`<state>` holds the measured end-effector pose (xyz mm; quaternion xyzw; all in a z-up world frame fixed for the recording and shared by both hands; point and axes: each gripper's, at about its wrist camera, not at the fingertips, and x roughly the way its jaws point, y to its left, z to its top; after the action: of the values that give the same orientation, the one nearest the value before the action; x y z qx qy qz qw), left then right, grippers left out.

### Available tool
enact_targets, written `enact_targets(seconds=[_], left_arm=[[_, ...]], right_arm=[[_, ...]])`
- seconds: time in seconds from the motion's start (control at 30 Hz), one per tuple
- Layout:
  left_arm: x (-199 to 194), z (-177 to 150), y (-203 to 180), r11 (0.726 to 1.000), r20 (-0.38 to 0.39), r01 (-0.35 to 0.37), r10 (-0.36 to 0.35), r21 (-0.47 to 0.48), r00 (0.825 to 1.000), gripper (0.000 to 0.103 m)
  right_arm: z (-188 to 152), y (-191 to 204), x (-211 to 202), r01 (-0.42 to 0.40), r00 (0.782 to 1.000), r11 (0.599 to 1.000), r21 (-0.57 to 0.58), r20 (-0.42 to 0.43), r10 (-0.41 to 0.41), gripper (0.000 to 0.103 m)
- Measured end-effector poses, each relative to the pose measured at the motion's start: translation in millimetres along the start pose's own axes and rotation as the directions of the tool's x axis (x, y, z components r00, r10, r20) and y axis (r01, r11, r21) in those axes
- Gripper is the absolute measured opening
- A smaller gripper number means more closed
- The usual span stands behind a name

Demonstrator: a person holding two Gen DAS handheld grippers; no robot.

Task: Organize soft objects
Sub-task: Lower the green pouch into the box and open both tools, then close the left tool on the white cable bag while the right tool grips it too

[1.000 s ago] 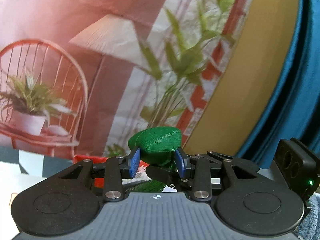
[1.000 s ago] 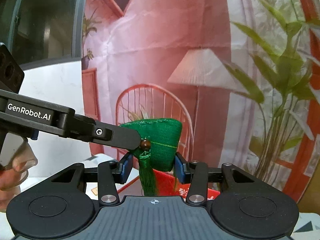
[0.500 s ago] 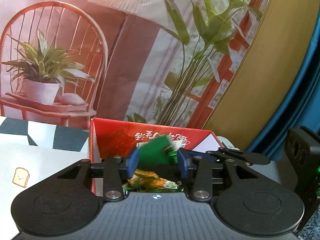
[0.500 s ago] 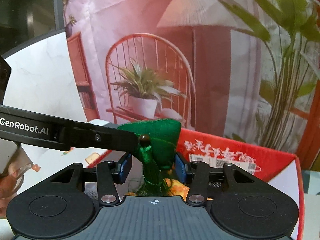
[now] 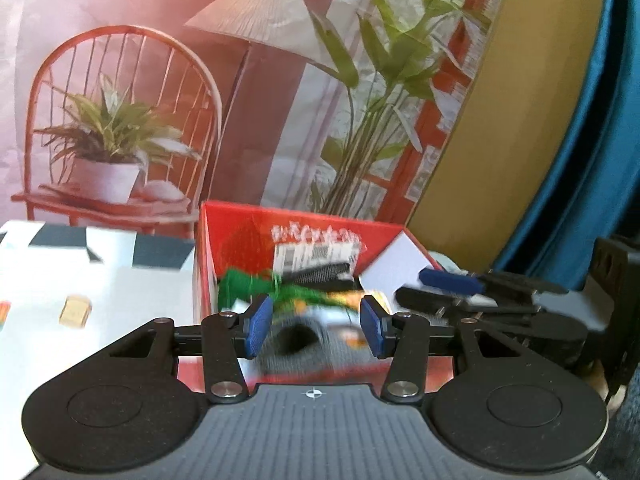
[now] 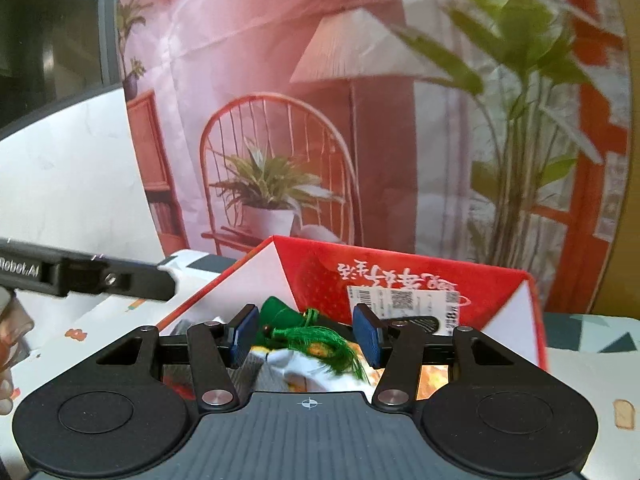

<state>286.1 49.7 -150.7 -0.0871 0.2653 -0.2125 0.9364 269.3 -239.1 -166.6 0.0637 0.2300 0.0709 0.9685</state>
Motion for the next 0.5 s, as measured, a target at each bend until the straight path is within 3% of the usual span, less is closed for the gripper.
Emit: enact_targets(seconds=[0.27,0.33,0.5], left_arm=[[-22,-52,-4,0.999,-0.027,-0.032,0.032,0.007,0.999,0.052],[-20,-63,-4,0.999,-0.041,-0.053,0.053,0.006,0.998,0.059],[-9,-84,-4,0.992,-0.091,-0.123,0.124,0.009,0.988,0.091]], right_arm=[[-31,5,-59,0.018,0.999,1.000,0.014,0.046,-0.018,0.053],[-41,8,-67,0.021,0.999,1.000,0.004,0.035,-0.021,0.055],[-74,19,-69,0.033,0.998,0.998,-0.046,-0.050,-0.035,0.071]])
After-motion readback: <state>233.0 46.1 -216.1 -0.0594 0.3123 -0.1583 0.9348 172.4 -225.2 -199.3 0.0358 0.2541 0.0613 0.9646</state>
